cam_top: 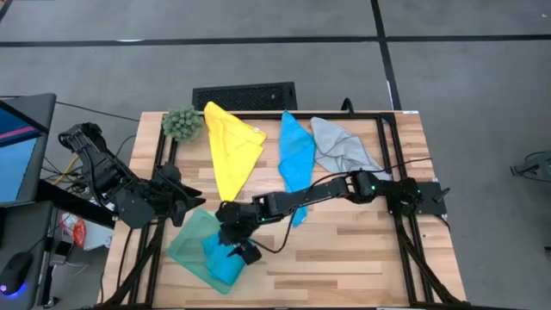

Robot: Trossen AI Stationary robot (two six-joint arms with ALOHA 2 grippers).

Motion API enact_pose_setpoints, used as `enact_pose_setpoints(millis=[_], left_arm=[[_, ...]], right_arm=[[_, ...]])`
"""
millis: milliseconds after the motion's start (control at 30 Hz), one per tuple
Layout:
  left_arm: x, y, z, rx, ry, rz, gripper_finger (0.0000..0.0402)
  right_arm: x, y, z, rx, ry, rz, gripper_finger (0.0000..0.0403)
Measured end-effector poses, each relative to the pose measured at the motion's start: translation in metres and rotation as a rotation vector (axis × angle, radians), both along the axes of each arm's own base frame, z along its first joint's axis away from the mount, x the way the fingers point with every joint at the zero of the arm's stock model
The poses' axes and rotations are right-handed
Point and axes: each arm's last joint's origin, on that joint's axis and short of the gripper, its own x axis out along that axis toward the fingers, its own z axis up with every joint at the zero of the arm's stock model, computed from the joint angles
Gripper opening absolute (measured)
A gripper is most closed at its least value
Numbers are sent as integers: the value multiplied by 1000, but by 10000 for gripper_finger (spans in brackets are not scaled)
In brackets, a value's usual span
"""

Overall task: Fold microfiber towels
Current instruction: Adjust the folded blue towel in the bin

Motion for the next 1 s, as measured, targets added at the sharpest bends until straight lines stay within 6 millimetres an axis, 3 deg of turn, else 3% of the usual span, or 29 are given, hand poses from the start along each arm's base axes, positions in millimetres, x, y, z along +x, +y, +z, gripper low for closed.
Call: enact_pose_setpoints(millis=[133,267,400,533,667,800,1000], left_arm=[[3,-3,-4,-10,24,23,157],[15,-18,-16,-9,137,-54,146],[35,-40,-38,-30,288,-88,125],[46,-62,-59,-48,395,-84,106],[54,-81,-79,-39,489,-89,82],[61,-93,-106,0,606,-118,50],[68,-95,-146,-29,620,-119,5]], right_arm=[[-8,-24,27,58,67,-68,248],[-29,-55,72,120,142,-106,248],[-69,-82,123,88,228,-185,248],[-112,-98,158,26,334,-268,248],[-156,-105,198,-14,352,-376,248],[-191,-99,232,-5,295,-476,248],[-226,-81,261,-46,183,-598,248]])
